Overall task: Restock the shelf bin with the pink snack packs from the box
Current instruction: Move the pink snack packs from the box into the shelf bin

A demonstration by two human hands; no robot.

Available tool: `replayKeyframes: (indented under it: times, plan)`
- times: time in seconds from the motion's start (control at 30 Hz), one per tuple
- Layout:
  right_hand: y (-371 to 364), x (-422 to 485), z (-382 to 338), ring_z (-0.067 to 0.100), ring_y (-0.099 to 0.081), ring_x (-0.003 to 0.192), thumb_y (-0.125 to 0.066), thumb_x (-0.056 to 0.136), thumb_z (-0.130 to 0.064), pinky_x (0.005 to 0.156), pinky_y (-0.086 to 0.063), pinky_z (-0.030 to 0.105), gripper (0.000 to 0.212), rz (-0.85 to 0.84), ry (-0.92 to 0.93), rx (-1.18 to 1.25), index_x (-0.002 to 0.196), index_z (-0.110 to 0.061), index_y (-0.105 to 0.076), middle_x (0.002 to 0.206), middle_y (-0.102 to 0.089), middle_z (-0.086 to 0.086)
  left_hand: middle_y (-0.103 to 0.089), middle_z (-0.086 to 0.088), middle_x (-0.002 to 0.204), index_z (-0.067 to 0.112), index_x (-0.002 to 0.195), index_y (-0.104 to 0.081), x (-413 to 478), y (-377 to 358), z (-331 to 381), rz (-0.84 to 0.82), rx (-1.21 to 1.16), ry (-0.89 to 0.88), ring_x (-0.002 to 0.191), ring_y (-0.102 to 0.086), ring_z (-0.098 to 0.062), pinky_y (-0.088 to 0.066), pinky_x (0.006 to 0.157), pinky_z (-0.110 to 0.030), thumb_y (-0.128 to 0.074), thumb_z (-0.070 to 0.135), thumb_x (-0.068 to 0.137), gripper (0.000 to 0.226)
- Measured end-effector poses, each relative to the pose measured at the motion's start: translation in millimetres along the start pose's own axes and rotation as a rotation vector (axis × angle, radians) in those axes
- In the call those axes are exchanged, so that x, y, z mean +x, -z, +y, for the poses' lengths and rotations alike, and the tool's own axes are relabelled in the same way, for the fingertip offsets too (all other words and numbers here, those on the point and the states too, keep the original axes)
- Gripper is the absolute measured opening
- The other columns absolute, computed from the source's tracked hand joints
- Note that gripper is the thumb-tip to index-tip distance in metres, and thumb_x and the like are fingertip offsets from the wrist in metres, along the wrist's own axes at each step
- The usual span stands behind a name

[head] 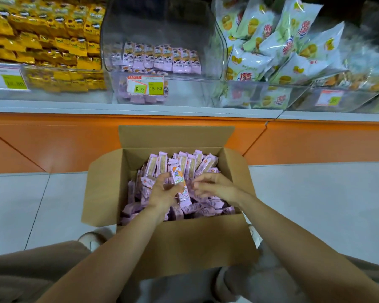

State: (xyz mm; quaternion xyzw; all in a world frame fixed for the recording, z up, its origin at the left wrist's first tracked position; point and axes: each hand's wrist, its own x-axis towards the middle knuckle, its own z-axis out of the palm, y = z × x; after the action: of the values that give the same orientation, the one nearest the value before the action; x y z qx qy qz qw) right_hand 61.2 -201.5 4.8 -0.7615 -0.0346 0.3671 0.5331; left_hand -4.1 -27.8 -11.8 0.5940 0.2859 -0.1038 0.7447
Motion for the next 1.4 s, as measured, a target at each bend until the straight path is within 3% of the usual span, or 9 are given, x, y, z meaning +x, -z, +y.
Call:
replayKeyframes:
  times: [0.1,0.33,0.57,0.67,0.8,0.93,1.03,1.27,1.4]
  plan:
    - [13.2,22.8,22.8,0.024,-0.062,0.107,-0.070,0.086,-0.014,0.094,-0.049,0.034,0.017,0.338,-0.001,-0.266,0.102,-0.013,-0.065,0.108,-0.067,0.005,-0.064,-0.010,0.090,0.017,0.121,-0.052,9.5,9.3,-5.3,0.041,0.050,0.036,0.080,-0.065,-0.024,-0.058,0.063,-0.032,-0.070,0.013,0.087,0.039]
    - [15.8,49.8,58.4,0.029,-0.038,0.127,-0.070,0.082,-0.027,0.105,-0.029,0.030,0.052,0.333,-0.176,-0.913,0.131,-0.018,-0.054,0.135,-0.044,0.010,-0.068,0.001,0.090,0.024,0.092,-0.062,23.1,11.8,-20.7,0.019,0.152,0.047,0.089,-0.066,-0.022,-0.055,0.088,-0.044,-0.072,0.016,0.085,0.015]
    - [23.7,46.6,46.5,0.030,-0.061,0.107,-0.070,0.086,-0.022,0.087,-0.049,0.035,0.037,0.434,-0.111,-0.688,0.118,-0.005,-0.062,0.115,-0.066,0.015,-0.068,-0.004,0.092,0.018,0.095,-0.063,27.4,12.4,-22.1,0.006,0.197,0.058,0.094,-0.066,-0.027,-0.054,0.089,-0.050,-0.073,0.021,0.085,0.014]
    - [27.6,31.1,31.2,0.023,-0.062,0.093,-0.067,0.088,-0.021,0.067,-0.046,0.013,0.032,0.516,-0.088,-0.405,0.115,-0.004,-0.062,0.101,-0.066,0.011,-0.069,-0.007,0.100,0.010,0.108,-0.061,25.8,10.4,-17.7,0.038,0.131,0.090,0.099,-0.067,-0.030,-0.055,0.089,-0.049,-0.075,0.024,0.083,0.031]
    - [32.4,4.7,12.3,0.031,-0.068,0.077,-0.066,0.086,-0.040,0.065,-0.047,0.032,0.032,0.572,-0.044,-0.146,0.087,-0.009,-0.065,0.083,-0.069,0.018,-0.065,-0.013,0.112,0.009,0.116,-0.054,14.6,3.5,-5.4,0.065,0.022,0.122,0.093,-0.066,-0.027,-0.059,0.062,-0.028,-0.076,0.021,0.082,0.041]
    - [18.7,-21.9,-14.6,0.022,-0.068,0.078,-0.058,0.092,-0.042,0.073,-0.054,0.030,0.036,0.264,-0.024,0.302,0.113,-0.012,-0.056,0.100,-0.072,0.016,-0.062,-0.009,0.097,0.011,0.114,-0.051,-5.1,-5.9,11.5,0.019,-0.075,0.104,0.076,-0.061,-0.018,-0.056,0.060,-0.021,-0.073,0.020,0.085,0.038]
    - [-2.8,-32.2,-25.1,0.022,-0.067,0.089,-0.053,0.095,-0.040,0.089,-0.054,0.037,0.037,0.111,0.004,0.258,0.119,-0.012,-0.055,0.112,-0.065,0.009,-0.061,-0.006,0.088,0.013,0.111,-0.047,-21.1,-8.7,26.3,-0.024,-0.216,0.088,0.071,-0.059,-0.015,-0.055,0.073,-0.027,-0.071,0.018,0.087,0.034]
    - [-29.4,-44.8,-49.0,0.008,-0.051,0.067,-0.062,0.092,-0.029,0.070,-0.045,0.022,0.012,0.117,0.116,0.097,0.089,-0.018,-0.065,0.076,-0.054,-0.006,-0.068,-0.016,0.115,0.003,0.119,-0.060,-45.9,10.9,51.0,-0.045,-0.196,-0.111,0.102,-0.067,-0.031,-0.058,0.075,-0.031,-0.068,0.012,0.088,0.033]
    - [-32.8,-53.7,-71.3,0.011,-0.055,0.071,-0.067,0.089,-0.026,0.071,-0.047,0.021,0.013,0.068,0.178,-0.088,0.081,-0.016,-0.065,0.076,-0.061,-0.003,-0.072,-0.010,0.104,0.006,0.106,-0.067,-60.2,21.1,68.6,-0.039,-0.101,-0.192,0.085,-0.070,-0.017,-0.055,0.067,-0.020,-0.072,0.008,0.084,0.023]
